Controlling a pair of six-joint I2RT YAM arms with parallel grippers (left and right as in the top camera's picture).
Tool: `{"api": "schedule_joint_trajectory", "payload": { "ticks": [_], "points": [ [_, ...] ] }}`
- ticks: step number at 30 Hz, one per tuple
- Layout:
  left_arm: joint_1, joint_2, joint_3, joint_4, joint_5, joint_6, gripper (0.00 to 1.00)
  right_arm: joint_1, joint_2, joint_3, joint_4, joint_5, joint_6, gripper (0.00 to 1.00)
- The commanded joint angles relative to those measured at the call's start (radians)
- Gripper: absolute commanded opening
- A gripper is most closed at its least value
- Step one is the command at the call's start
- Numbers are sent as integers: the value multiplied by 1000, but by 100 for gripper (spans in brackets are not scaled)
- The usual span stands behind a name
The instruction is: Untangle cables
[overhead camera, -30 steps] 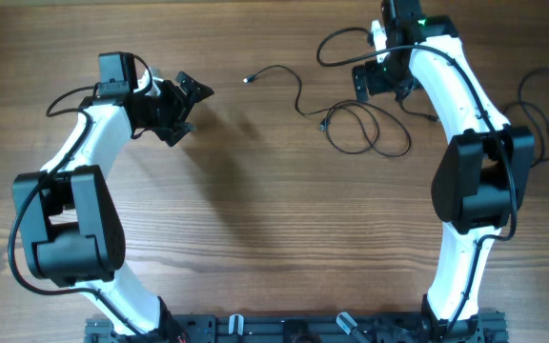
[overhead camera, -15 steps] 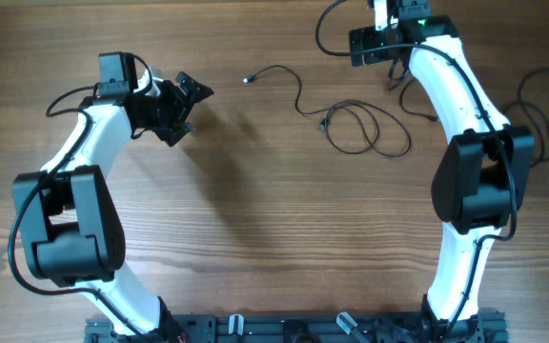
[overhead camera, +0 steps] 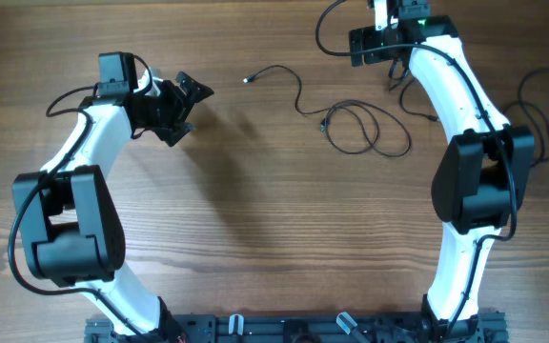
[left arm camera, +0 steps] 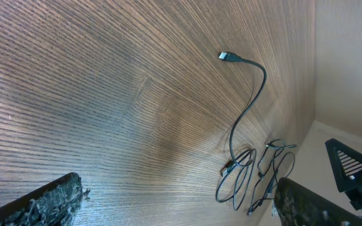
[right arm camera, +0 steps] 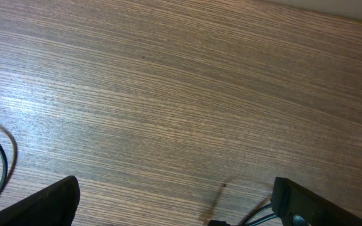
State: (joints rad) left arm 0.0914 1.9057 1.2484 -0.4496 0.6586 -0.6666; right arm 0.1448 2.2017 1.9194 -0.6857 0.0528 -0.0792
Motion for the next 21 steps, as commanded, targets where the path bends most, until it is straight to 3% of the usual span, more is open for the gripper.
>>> {"api": "schedule_joint_trajectory", "payload": {
  "ticks": [1, 21],
  "points": [
    [-4, -11, -1, 0, -6, 8, 100, -2, 8, 3, 5, -8, 3, 100],
    [-3, -11, -1, 0, -6, 8, 100, -2, 8, 3, 5, -8, 3, 100]
  ]
}}
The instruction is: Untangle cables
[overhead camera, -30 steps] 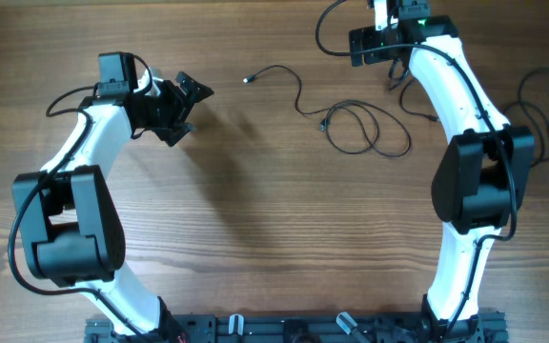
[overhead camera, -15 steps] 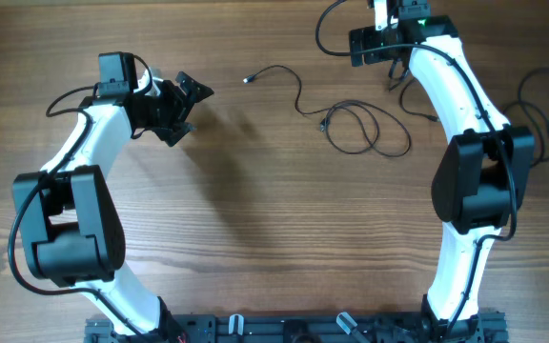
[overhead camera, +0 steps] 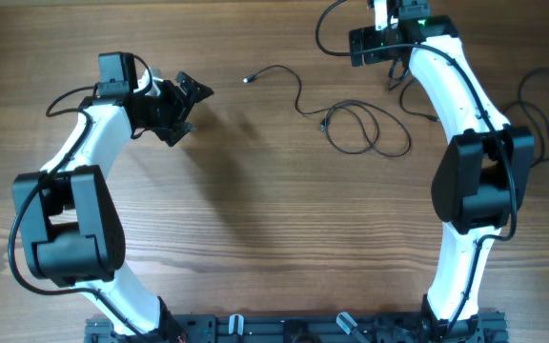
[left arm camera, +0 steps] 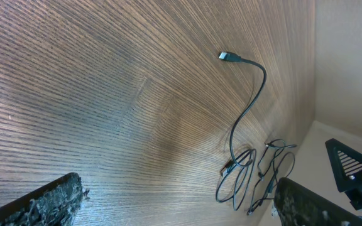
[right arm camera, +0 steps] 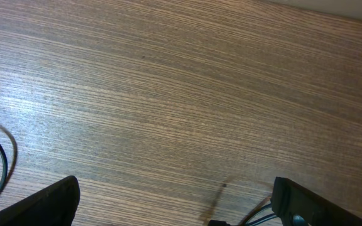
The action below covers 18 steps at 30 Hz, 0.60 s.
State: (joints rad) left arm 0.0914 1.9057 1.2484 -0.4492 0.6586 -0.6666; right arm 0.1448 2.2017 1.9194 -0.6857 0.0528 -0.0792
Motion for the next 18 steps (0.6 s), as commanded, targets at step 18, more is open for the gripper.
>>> {"api": "schedule_joint_trajectory", "payload": {
  "ticks": [18],
  "points": [
    [-3, -11, -1, -1, -6, 8, 100, -2, -259, 3, 4, -8, 3, 100]
  ]
}}
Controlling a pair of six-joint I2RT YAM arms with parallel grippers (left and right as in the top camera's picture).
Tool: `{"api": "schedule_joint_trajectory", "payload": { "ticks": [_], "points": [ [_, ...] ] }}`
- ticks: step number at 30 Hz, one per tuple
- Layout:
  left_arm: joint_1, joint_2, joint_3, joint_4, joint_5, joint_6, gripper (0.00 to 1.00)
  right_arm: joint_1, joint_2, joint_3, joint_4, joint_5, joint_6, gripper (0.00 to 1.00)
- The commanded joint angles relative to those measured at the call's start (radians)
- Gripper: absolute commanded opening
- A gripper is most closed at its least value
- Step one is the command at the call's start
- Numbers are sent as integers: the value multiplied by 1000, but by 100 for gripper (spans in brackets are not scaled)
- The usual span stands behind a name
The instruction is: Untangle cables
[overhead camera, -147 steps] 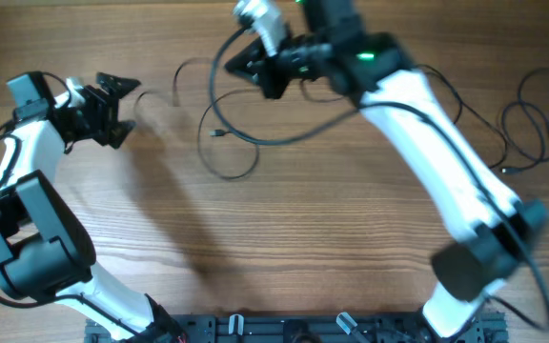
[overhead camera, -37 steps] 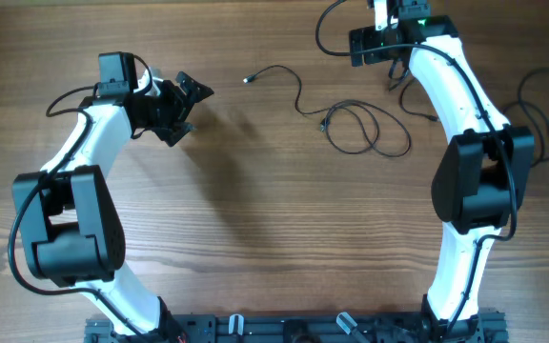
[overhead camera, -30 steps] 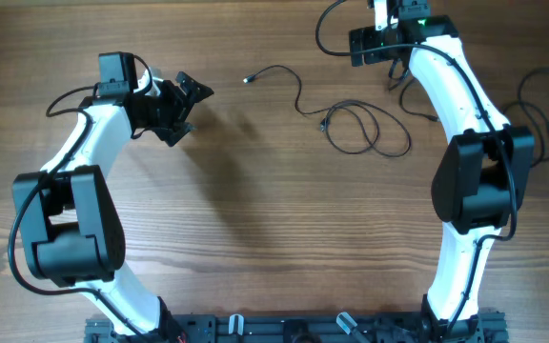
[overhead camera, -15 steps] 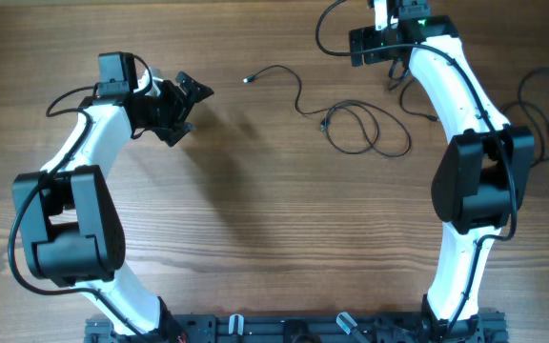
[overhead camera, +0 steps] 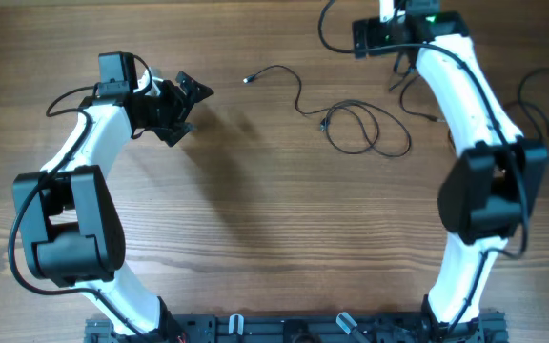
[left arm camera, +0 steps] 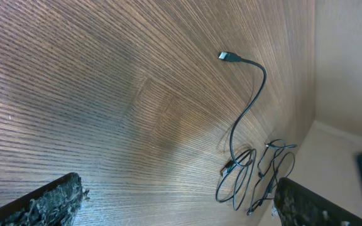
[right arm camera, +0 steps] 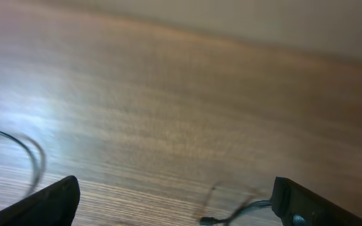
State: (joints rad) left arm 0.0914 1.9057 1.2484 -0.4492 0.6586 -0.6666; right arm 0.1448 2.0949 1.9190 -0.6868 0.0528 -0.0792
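A thin black cable (overhead camera: 298, 100) runs from its plug (overhead camera: 249, 78) into a tangle of loops (overhead camera: 365, 129) at the back middle of the table. The left wrist view shows the plug (left arm camera: 228, 57) and the loops (left arm camera: 244, 179) too. My left gripper (overhead camera: 187, 110) hangs open left of the plug, and nothing lies between its fingers (left arm camera: 55, 198). My right gripper (right arm camera: 175, 191) is open at the far table edge, behind the tangle. Its view is blurred; a cable end (right arm camera: 228, 216) lies near its right finger (right arm camera: 307, 201) and a cable curve (right arm camera: 33, 154) at the left.
Another dark cable (overhead camera: 541, 105) loops at the right edge of the table beside the right arm (overhead camera: 475, 105). The wooden table (overhead camera: 255, 229) ends at a pale wall just beyond the right gripper.
My right arm has shifted toward the far edge, and its wrist view is now blurred and shows more of the wall. The left arm and the cables lie as before.
At both earlier moments the two grippers stood open and still, the left one beside the plug and the right one behind the tangle. Only the right arm has moved by now, toward the far edge. No cable has been taken.
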Motion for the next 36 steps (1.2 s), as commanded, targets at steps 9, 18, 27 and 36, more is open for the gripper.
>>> {"api": "schedule_joint_trajectory", "payload": {
  "ticks": [9, 18, 27, 36],
  "points": [
    [-3, -11, -1, -1, -6, 8, 100, -2, -387, 3, 5, -8, 2, 100],
    [-3, -11, -1, -1, -6, 8, 100, -2, -560, 3, -49, -8, 3, 100],
    [-3, -11, -1, -1, -6, 8, 100, -2, -828, 3, -296, -8, 3, 100],
    [-3, -11, -1, -1, -6, 8, 100, -2, -1066, 3, -501, -8, 3, 100]
  ]
}}
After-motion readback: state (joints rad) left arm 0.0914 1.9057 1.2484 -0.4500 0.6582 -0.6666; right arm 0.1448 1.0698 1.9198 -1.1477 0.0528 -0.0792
